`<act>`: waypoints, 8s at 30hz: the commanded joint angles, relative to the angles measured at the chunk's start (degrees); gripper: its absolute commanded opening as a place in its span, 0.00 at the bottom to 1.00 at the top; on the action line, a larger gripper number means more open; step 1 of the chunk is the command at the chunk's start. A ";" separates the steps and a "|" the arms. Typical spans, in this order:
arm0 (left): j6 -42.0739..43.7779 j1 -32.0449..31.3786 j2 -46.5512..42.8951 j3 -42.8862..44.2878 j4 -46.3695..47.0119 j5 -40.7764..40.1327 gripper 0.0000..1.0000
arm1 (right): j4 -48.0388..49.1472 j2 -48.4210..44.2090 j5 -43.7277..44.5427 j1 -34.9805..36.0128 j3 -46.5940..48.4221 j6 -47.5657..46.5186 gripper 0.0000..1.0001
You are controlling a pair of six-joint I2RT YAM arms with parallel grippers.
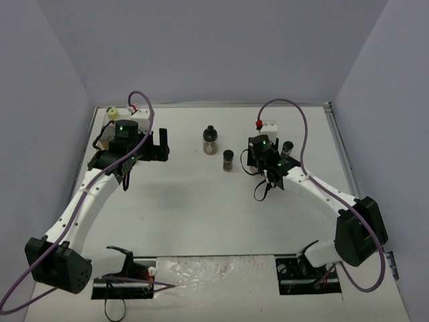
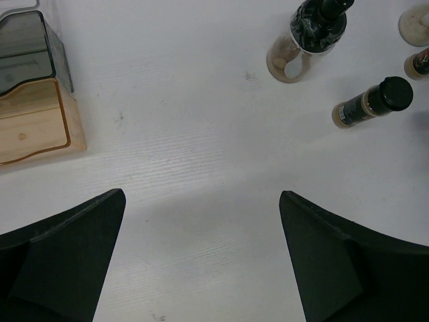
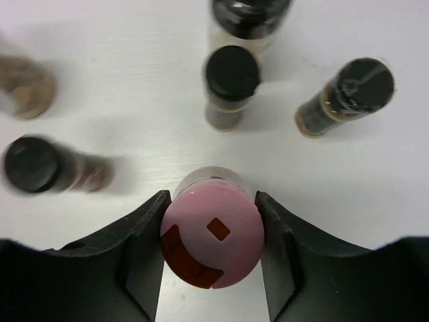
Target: Organize the condiment bottles
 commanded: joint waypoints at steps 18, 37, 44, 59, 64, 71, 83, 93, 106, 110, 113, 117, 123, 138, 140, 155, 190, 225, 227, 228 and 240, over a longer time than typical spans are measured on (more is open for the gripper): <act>-1.15 0.74 -15.53 0.72 -2.11 -15.00 0.97 | 6.40 30.70 -20.71 17.01 35.90 -15.35 0.29; -8.88 -0.79 -10.13 -6.51 6.19 1.17 0.97 | 17.09 27.16 -20.35 16.60 22.58 -17.44 1.00; -9.30 -3.68 -5.38 -5.79 12.10 2.12 0.97 | 10.60 9.18 -17.59 15.43 14.56 -16.64 1.00; -12.34 -12.67 13.09 1.23 13.45 -7.47 0.97 | 2.30 -21.93 -7.82 8.83 1.50 -12.92 1.00; -16.06 -14.66 18.64 3.75 11.38 -13.23 0.97 | 1.41 -25.33 -8.05 6.30 -0.38 -12.28 1.00; -17.84 -15.74 22.85 4.04 10.59 -18.31 0.95 | -0.38 -27.57 -7.68 6.20 -1.91 -12.83 1.00; -18.46 -15.65 27.84 5.50 10.97 -18.52 0.66 | -0.54 -29.43 -7.03 6.09 -3.33 -12.89 1.00; -13.74 -11.61 21.65 10.32 7.17 -18.36 0.15 | -0.54 -29.94 -6.25 6.11 -3.77 -12.86 1.00; -5.01 10.19 32.07 33.42 1.23 -10.75 0.10 | -0.45 -27.20 -8.06 6.11 -3.29 -12.10 1.00; -4.49 13.88 39.47 41.80 1.77 -9.39 0.10 | -0.45 -25.97 -8.79 5.97 -3.52 -11.98 1.00; -4.71 15.70 45.18 47.42 2.62 -8.35 0.10 | -0.45 -24.99 -9.14 5.96 -3.56 -12.21 1.00; -4.53 17.97 51.65 53.53 2.61 -8.11 0.10 | -0.45 -24.36 -10.00 5.81 -3.65 -12.34 1.00; -3.14 19.18 55.47 56.17 4.36 -8.79 0.10 | -0.36 -23.77 -10.99 5.76 -4.26 -12.28 1.00; -1.67 19.51 59.24 56.13 8.33 -7.57 0.10 | 0.23 -22.54 -11.47 5.69 -4.94 -11.84 1.00; -1.83 19.51 60.25 57.09 7.79 -7.64 0.10 | 0.25 -22.54 -11.40 5.67 -5.03 -11.70 1.00; -0.83 19.51 62.20 55.29 7.21 -7.62 0.65 | 0.34 -22.72 -11.31 5.63 -5.58 -11.13 1.00; 11.64 -6.01 38.46 23.22 30.13 21.74 0.97 | 0.43 -28.65 -12.39 5.49 -5.21 -9.35 1.00; 9.92 -8.88 48.82 26.62 33.32 18.34 0.24 | 0.61 -28.69 -14.21 5.49 -6.81 -7.53 1.00; 9.35 -8.63 46.94 24.25 33.97 17.36 0.14 | 0.61 -28.69 -14.29 5.49 -6.89 -7.53 1.00; 8.87 -8.42 45.98 23.06 34.46 16.86 0.10 | 0.61 -28.64 -14.40 5.49 -6.95 -7.53 1.00; 3.06 2.73 28.59 13.36 30.71 7.82 0.00 | 2.58 -28.56 -15.99 5.49 -7.26 -7.66 1.00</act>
